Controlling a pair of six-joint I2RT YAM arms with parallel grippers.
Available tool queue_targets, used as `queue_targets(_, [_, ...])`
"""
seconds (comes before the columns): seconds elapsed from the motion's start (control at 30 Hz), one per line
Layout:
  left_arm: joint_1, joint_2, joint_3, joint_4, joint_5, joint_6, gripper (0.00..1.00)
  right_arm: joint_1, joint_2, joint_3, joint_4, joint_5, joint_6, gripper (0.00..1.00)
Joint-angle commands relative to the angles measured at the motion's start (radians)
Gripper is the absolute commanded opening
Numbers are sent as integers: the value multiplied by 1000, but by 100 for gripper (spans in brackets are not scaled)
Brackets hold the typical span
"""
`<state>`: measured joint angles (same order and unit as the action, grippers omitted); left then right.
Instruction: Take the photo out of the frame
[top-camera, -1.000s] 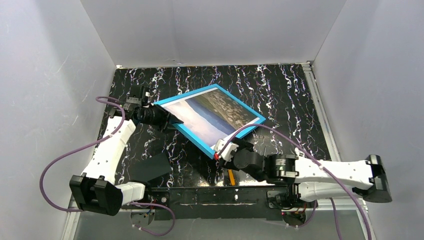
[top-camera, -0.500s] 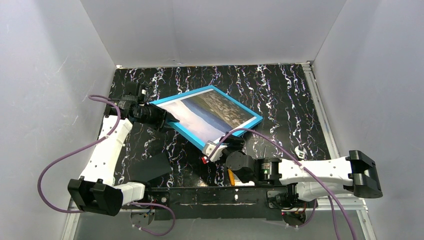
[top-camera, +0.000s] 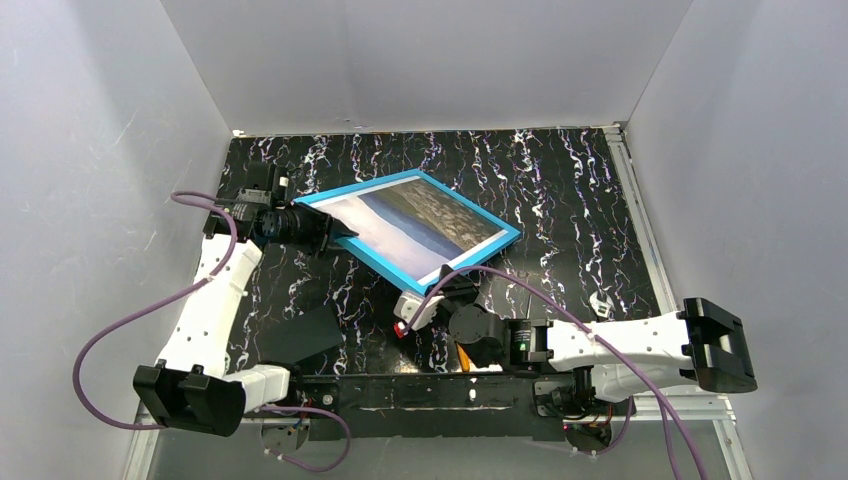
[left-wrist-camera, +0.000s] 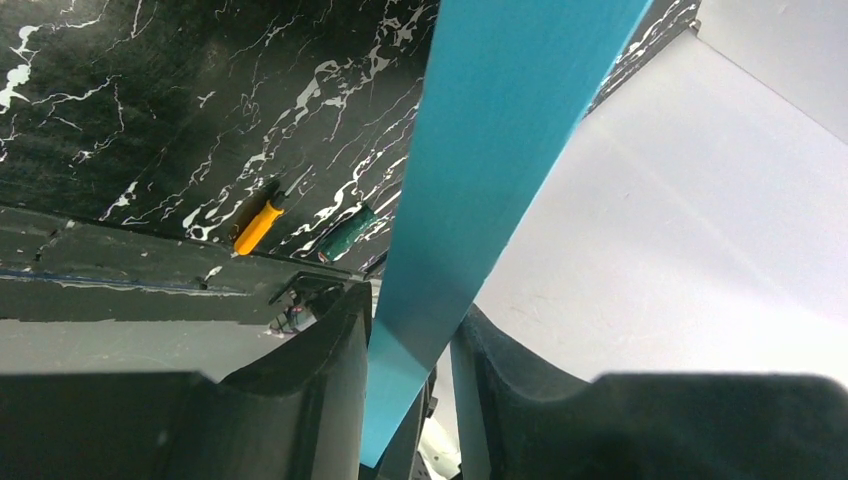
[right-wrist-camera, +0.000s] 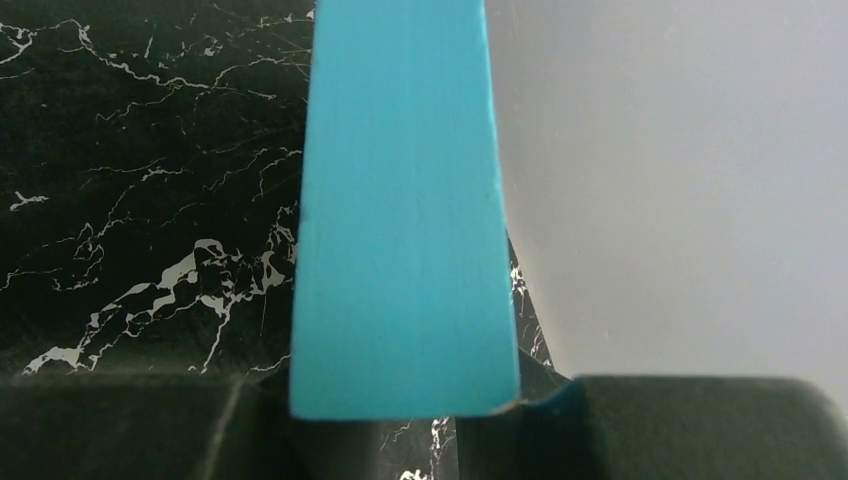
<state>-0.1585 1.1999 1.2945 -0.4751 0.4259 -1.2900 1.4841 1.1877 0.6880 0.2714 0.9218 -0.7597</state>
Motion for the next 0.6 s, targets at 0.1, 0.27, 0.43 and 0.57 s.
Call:
queue_targets(0.1, [-2, -27, 34, -103, 16, -35, 66, -16, -52, 41, 180, 6, 52, 1])
queue_targets(0.27, [-3, -46, 159, -112, -74, 135, 98, -69, -127, 95, 15, -43, 129, 1])
queue_targets(0.43, [-3, -28, 413, -181, -196, 386, 98, -155, -198, 165, -157, -131, 211, 1])
queue_targets(0.57, [-3, -5, 605, -220, -274, 521, 98, -200, -215, 245, -229, -165, 237, 1])
